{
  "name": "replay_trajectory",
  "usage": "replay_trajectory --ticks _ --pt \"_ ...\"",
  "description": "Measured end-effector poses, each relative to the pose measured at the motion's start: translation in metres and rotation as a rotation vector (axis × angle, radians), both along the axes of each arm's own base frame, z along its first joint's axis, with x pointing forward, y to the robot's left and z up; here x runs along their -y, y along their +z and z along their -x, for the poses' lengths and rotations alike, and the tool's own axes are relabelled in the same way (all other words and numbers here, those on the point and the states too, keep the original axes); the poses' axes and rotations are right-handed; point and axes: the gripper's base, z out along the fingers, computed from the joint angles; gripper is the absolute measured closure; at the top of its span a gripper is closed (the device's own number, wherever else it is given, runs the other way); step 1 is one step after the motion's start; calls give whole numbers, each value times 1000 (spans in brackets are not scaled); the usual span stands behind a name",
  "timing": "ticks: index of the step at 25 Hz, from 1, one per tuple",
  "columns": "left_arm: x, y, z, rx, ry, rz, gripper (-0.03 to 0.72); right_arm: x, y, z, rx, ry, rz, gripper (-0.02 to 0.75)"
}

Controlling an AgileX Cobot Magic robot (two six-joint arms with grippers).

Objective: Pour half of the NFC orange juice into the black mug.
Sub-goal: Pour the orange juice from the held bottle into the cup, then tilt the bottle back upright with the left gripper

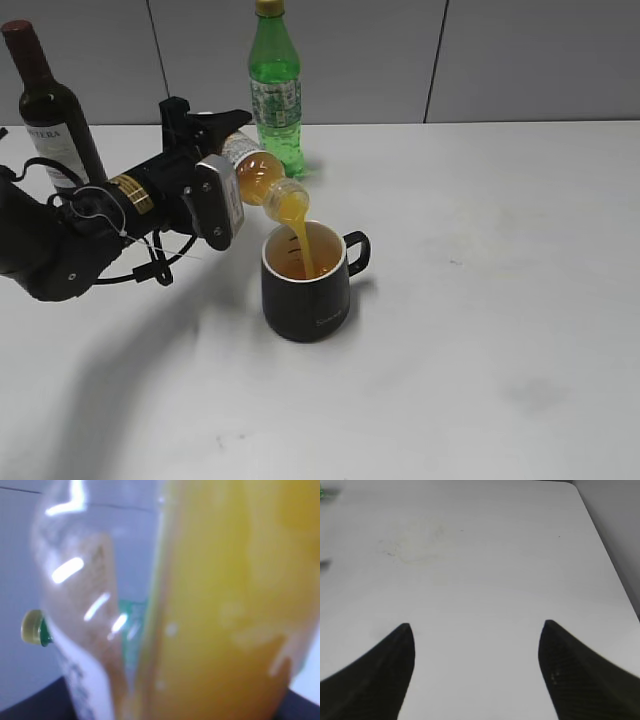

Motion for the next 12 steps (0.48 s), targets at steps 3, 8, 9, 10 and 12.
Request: replay_trajectory --ticks 3,8,9,10,12 --pt "0 0 0 9 1 -7 220 0 0 0 0 0 0 153" --pt "0 0 0 22 0 -24 220 0 0 0 0 0 0 153" --pt "0 0 0 22 0 -25 220 0 0 0 0 0 0 153" --pt "0 0 0 23 0 -26 220 0 0 0 0 0 0 153" --pt "0 0 0 24 1 -27 220 0 0 0 0 0 0 153"
